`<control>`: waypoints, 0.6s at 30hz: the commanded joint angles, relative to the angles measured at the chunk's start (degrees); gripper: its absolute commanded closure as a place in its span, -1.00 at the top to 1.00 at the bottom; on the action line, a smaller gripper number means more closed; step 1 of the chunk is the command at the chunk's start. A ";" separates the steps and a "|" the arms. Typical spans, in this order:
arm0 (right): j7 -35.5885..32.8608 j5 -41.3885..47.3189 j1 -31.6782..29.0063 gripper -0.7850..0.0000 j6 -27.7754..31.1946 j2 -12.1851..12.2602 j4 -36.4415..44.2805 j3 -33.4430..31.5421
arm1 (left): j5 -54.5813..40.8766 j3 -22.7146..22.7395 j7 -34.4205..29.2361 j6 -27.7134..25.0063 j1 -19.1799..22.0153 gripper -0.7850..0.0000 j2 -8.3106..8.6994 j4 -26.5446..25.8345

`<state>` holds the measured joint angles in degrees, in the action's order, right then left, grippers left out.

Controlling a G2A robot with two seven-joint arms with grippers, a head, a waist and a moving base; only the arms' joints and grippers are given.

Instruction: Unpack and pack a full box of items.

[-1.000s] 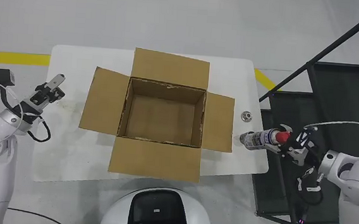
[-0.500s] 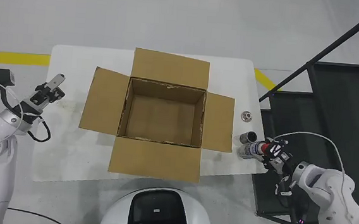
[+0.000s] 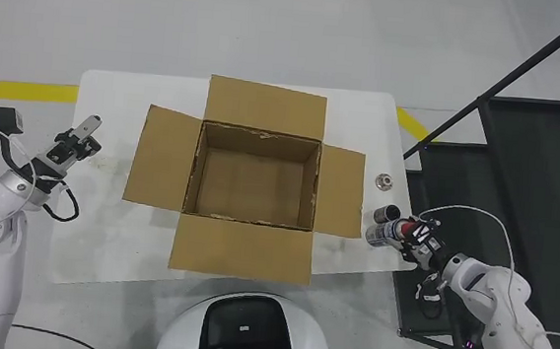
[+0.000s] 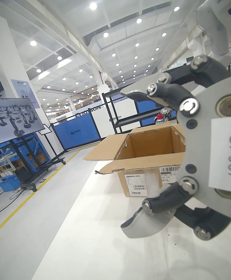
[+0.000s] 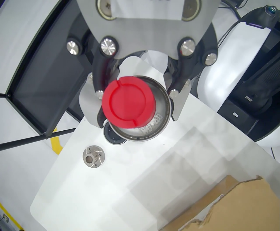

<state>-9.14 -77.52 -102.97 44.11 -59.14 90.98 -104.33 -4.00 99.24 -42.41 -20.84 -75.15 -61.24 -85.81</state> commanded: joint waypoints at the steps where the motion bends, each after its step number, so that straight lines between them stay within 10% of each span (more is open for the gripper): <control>1: -0.13 1.19 -0.13 1.00 0.61 0.09 0.37 -0.46 | 0.00 0.00 0.00 0.00 0.00 1.00 0.00 0.00; 18: -0.60 4.39 -2.28 1.00 5.31 0.95 0.41 -3.62 | 0.00 0.00 0.00 0.00 0.00 1.00 0.00 0.00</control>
<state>-9.28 -73.75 -106.13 48.97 -58.22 92.05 -108.60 -4.00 99.24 -42.41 -20.84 -75.15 -61.24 -85.81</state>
